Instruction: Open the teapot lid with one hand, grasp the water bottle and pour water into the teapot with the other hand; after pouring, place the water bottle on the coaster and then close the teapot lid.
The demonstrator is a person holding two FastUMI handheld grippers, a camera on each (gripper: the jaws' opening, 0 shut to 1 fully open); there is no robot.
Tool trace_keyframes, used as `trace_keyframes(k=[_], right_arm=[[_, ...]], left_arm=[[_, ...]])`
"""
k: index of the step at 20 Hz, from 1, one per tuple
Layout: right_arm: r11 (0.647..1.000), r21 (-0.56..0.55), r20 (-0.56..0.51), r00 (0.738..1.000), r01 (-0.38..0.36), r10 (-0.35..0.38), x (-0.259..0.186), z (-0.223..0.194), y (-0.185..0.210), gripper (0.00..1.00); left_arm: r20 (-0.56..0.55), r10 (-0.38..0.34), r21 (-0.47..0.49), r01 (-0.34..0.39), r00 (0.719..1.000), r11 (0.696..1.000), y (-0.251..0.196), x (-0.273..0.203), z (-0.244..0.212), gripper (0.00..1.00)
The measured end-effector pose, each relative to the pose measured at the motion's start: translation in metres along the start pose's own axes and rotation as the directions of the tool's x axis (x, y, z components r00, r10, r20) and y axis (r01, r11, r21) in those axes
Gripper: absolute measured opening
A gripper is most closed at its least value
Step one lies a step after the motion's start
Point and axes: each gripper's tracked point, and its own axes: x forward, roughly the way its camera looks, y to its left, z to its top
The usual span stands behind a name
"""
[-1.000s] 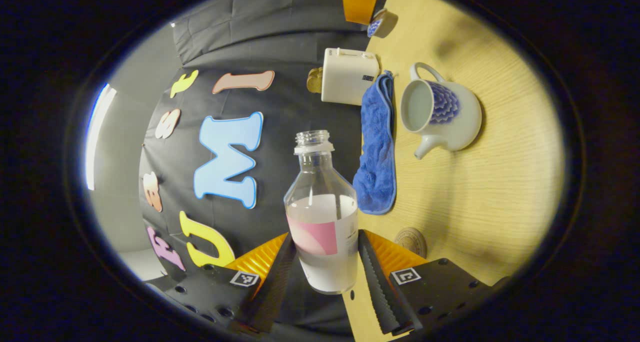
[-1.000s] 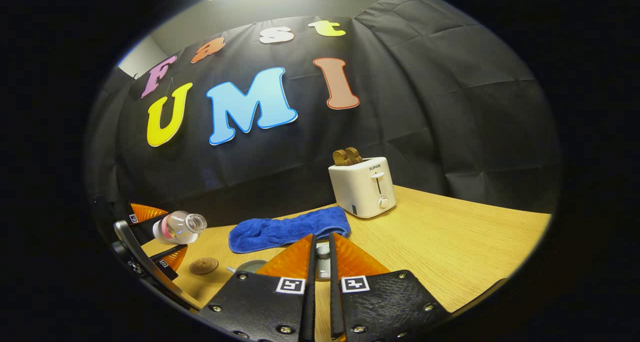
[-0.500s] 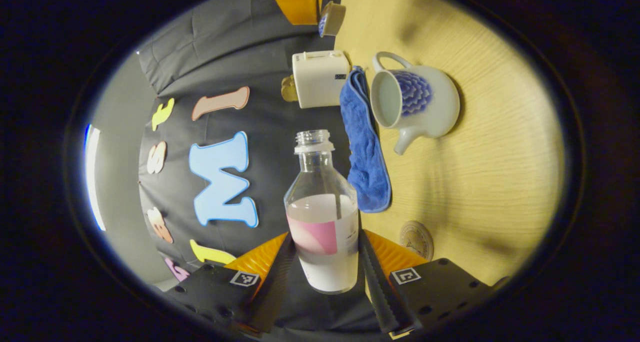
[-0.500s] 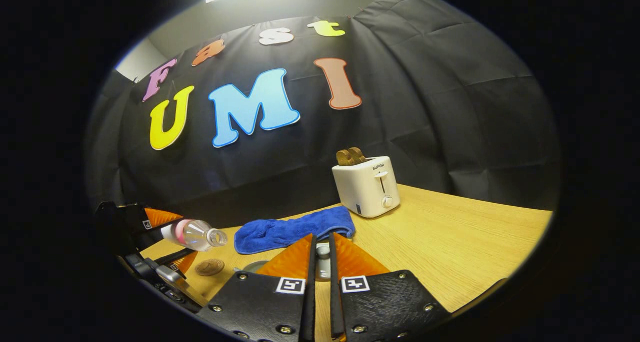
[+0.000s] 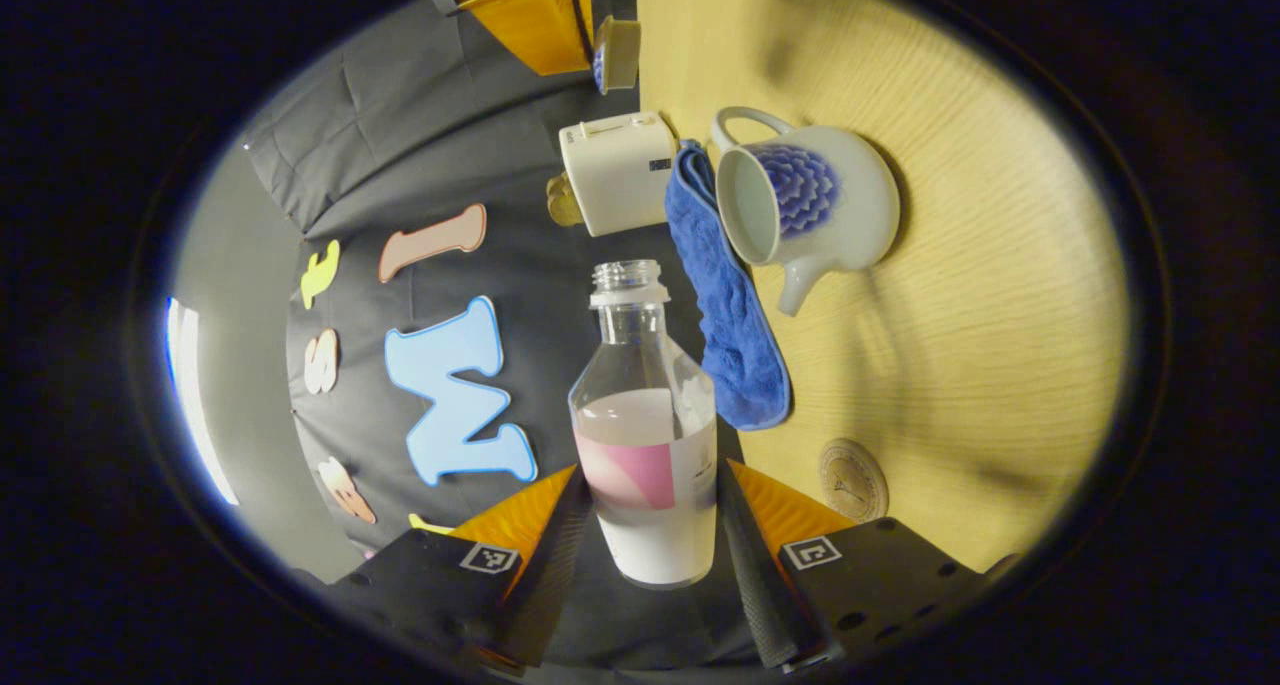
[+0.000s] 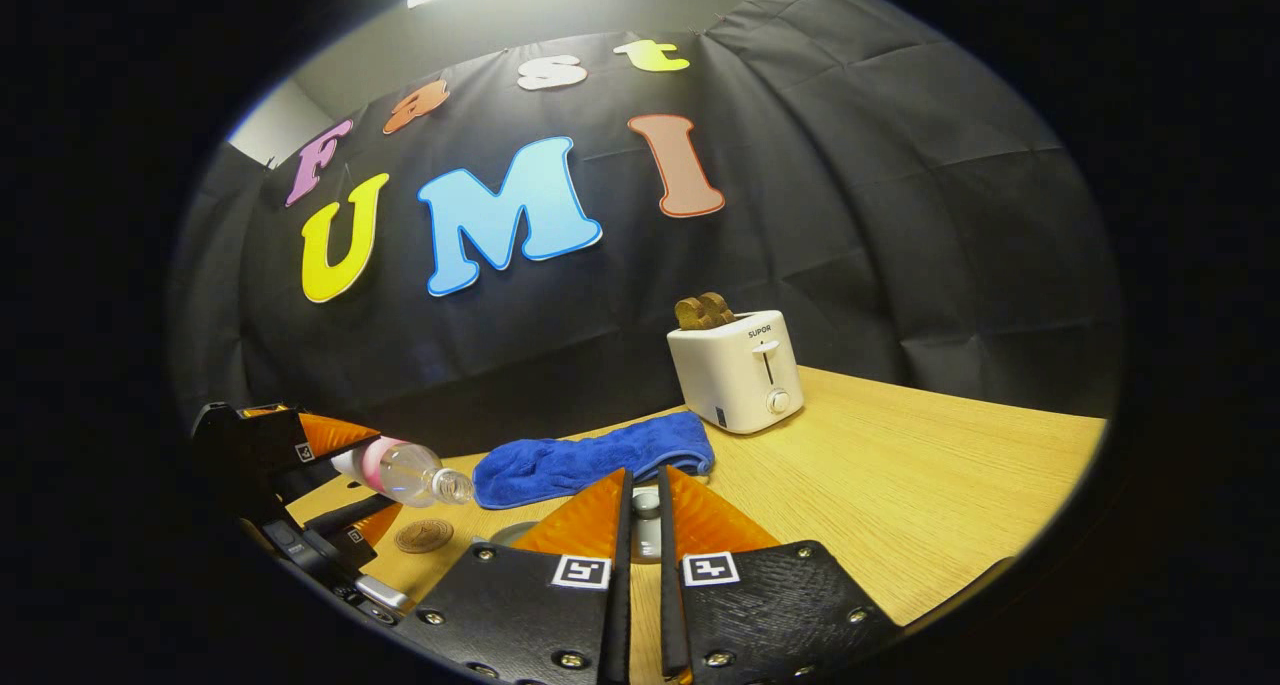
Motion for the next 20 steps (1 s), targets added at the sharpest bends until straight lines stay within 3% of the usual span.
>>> trace_keyframes(k=[20], right_arm=[[1.0, 0.022, 0.001, 1.0, -0.021, 0.021, -0.002, 0.002, 0.003, 0.12]], left_arm=[[0.025, 0.003, 0.152, -0.006, 1.0, 0.988, 0.011, 0.002, 0.006, 0.89]])
